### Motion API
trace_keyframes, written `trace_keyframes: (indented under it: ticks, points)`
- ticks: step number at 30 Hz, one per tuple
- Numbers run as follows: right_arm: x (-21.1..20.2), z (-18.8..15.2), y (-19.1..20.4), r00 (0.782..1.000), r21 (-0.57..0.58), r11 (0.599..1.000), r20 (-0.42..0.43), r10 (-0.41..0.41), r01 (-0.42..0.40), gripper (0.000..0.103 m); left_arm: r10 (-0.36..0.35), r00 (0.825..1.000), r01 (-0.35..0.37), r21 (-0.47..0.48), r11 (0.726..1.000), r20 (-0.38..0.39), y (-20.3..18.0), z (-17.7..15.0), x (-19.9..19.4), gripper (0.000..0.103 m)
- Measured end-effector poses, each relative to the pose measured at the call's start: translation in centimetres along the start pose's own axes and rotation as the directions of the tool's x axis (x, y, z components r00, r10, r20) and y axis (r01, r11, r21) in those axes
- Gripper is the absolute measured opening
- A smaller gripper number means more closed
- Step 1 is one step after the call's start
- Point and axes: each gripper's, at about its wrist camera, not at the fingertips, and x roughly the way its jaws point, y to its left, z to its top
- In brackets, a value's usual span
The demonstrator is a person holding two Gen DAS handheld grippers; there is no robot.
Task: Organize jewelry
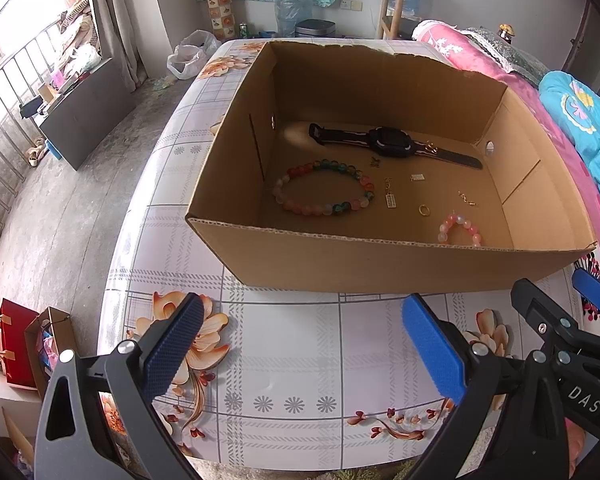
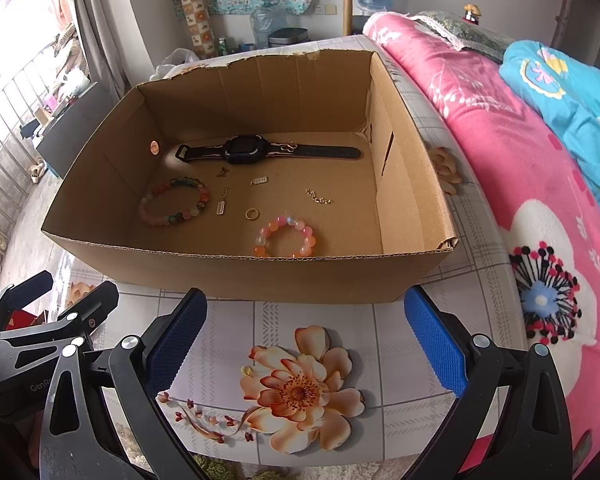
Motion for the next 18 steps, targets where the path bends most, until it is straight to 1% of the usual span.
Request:
trace_keyframes:
  ticks: [18]
  points:
    - [-0.37,-0.23,-0.37,1.0,0.011,1.0,-0.002,-0.006,0.006,0.095,-0.007,1.0,0.007,0.002,1.0,0.0,-0.32,-0.02,-0.07,0.097]
